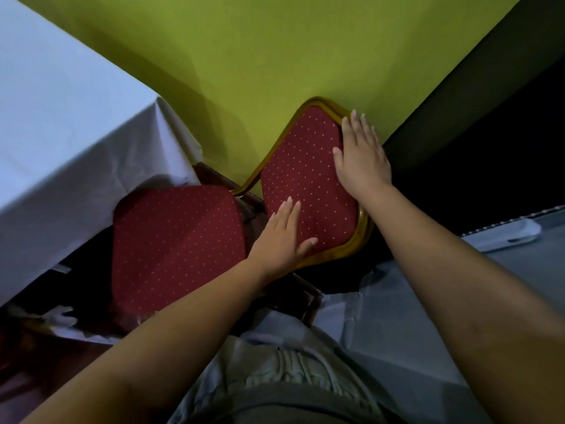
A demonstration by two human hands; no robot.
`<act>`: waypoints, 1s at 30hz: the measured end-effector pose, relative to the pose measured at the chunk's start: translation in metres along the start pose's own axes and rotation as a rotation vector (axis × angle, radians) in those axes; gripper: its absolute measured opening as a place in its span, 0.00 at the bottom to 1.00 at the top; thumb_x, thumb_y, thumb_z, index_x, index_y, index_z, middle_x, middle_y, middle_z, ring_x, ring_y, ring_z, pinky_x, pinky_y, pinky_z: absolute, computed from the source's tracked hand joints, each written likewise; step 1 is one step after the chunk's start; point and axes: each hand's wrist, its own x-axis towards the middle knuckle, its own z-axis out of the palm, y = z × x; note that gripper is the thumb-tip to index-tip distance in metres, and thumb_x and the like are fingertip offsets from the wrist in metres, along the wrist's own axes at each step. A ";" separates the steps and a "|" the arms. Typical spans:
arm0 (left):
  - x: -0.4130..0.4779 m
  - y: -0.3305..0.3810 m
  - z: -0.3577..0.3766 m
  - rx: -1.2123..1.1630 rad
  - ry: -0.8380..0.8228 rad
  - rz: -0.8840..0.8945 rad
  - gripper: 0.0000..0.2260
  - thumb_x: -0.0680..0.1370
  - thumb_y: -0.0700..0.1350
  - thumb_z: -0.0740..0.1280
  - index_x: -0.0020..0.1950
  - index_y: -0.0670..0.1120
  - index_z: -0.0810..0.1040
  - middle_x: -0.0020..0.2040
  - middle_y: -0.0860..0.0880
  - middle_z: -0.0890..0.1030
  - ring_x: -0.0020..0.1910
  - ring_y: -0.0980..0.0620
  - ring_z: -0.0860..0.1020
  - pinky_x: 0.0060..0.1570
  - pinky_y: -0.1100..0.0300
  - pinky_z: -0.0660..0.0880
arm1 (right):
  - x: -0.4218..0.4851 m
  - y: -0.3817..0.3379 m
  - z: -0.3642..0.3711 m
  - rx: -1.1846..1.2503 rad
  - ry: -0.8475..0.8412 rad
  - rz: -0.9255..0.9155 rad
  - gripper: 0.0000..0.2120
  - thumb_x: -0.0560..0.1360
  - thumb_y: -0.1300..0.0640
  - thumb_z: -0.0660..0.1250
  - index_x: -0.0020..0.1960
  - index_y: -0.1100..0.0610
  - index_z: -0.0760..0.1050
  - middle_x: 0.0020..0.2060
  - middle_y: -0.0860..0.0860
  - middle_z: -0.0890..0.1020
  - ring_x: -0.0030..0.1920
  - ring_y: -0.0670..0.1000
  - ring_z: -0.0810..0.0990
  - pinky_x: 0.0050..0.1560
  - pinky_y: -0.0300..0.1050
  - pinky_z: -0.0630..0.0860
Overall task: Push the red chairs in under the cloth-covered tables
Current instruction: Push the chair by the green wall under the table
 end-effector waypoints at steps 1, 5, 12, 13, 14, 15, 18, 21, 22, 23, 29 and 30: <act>0.002 0.005 0.004 -0.004 -0.002 0.006 0.38 0.80 0.63 0.54 0.79 0.42 0.41 0.79 0.43 0.42 0.78 0.49 0.41 0.75 0.55 0.42 | 0.002 0.001 0.000 0.013 0.000 -0.012 0.29 0.83 0.48 0.48 0.79 0.58 0.44 0.79 0.55 0.44 0.78 0.53 0.42 0.74 0.47 0.40; 0.012 0.027 0.023 -0.013 -0.001 0.026 0.41 0.78 0.65 0.56 0.79 0.42 0.40 0.79 0.43 0.40 0.78 0.49 0.40 0.76 0.53 0.42 | 0.005 0.009 0.000 0.096 0.003 -0.059 0.29 0.83 0.48 0.47 0.79 0.58 0.45 0.79 0.55 0.45 0.78 0.52 0.43 0.74 0.46 0.42; 0.027 0.069 0.045 -0.043 0.038 -0.008 0.47 0.75 0.68 0.58 0.78 0.41 0.36 0.79 0.42 0.38 0.78 0.48 0.38 0.75 0.54 0.39 | 0.006 0.011 -0.001 0.165 -0.021 -0.095 0.29 0.83 0.48 0.48 0.79 0.60 0.44 0.78 0.57 0.44 0.78 0.54 0.42 0.77 0.49 0.43; 0.029 0.073 0.047 -0.047 0.058 -0.025 0.48 0.75 0.68 0.59 0.77 0.40 0.36 0.78 0.42 0.37 0.77 0.48 0.37 0.75 0.55 0.38 | 0.006 0.011 -0.001 0.165 -0.027 -0.100 0.30 0.83 0.47 0.48 0.79 0.60 0.44 0.78 0.57 0.43 0.78 0.54 0.42 0.76 0.49 0.42; 0.031 0.077 0.048 -0.053 0.077 -0.040 0.49 0.75 0.67 0.60 0.77 0.40 0.36 0.78 0.41 0.37 0.77 0.48 0.37 0.74 0.55 0.37 | 0.006 0.012 -0.001 0.165 -0.033 -0.103 0.30 0.83 0.47 0.48 0.79 0.60 0.44 0.78 0.57 0.43 0.78 0.54 0.41 0.76 0.49 0.42; 0.033 0.080 0.049 -0.061 0.094 -0.055 0.50 0.74 0.66 0.62 0.77 0.39 0.36 0.78 0.41 0.37 0.77 0.47 0.37 0.74 0.56 0.37 | 0.006 0.012 0.000 0.166 -0.039 -0.106 0.30 0.83 0.47 0.48 0.79 0.60 0.43 0.78 0.57 0.43 0.78 0.54 0.41 0.76 0.49 0.42; 0.040 0.089 0.049 -0.083 0.129 -0.073 0.52 0.73 0.62 0.68 0.77 0.38 0.36 0.78 0.39 0.37 0.78 0.46 0.37 0.74 0.56 0.38 | 0.007 0.012 -0.001 0.159 -0.048 -0.115 0.30 0.83 0.47 0.47 0.79 0.61 0.42 0.78 0.58 0.42 0.78 0.54 0.40 0.77 0.50 0.42; 0.044 0.089 0.046 -0.076 0.116 -0.051 0.54 0.71 0.58 0.71 0.76 0.38 0.35 0.77 0.39 0.35 0.77 0.46 0.36 0.75 0.55 0.39 | 0.006 0.012 0.000 0.125 -0.044 -0.122 0.30 0.83 0.47 0.47 0.79 0.61 0.42 0.78 0.59 0.42 0.78 0.55 0.40 0.77 0.51 0.42; 0.045 0.088 0.045 -0.066 0.106 -0.043 0.54 0.71 0.58 0.71 0.76 0.37 0.34 0.77 0.39 0.35 0.77 0.45 0.36 0.76 0.54 0.39 | 0.006 0.012 0.001 0.112 -0.041 -0.123 0.30 0.83 0.47 0.47 0.79 0.61 0.42 0.78 0.58 0.42 0.78 0.55 0.40 0.77 0.51 0.42; 0.045 0.088 0.044 -0.053 0.099 -0.035 0.54 0.71 0.58 0.71 0.76 0.37 0.34 0.77 0.38 0.34 0.77 0.45 0.35 0.76 0.53 0.40 | 0.005 0.012 0.001 0.097 -0.037 -0.124 0.30 0.83 0.47 0.46 0.79 0.61 0.42 0.78 0.58 0.42 0.78 0.55 0.40 0.77 0.51 0.42; 0.041 0.086 0.043 -0.001 0.083 -0.030 0.52 0.71 0.59 0.67 0.76 0.36 0.34 0.77 0.37 0.35 0.76 0.43 0.34 0.77 0.50 0.44 | 0.000 0.011 0.003 0.031 -0.009 -0.169 0.31 0.83 0.45 0.46 0.79 0.60 0.42 0.78 0.57 0.43 0.78 0.54 0.40 0.76 0.49 0.40; 0.038 0.083 0.043 0.012 0.088 -0.026 0.52 0.71 0.59 0.67 0.76 0.36 0.34 0.77 0.37 0.35 0.77 0.44 0.34 0.77 0.50 0.44 | -0.001 0.011 0.003 0.042 -0.007 -0.183 0.31 0.83 0.45 0.46 0.79 0.59 0.43 0.78 0.56 0.43 0.78 0.54 0.40 0.75 0.48 0.39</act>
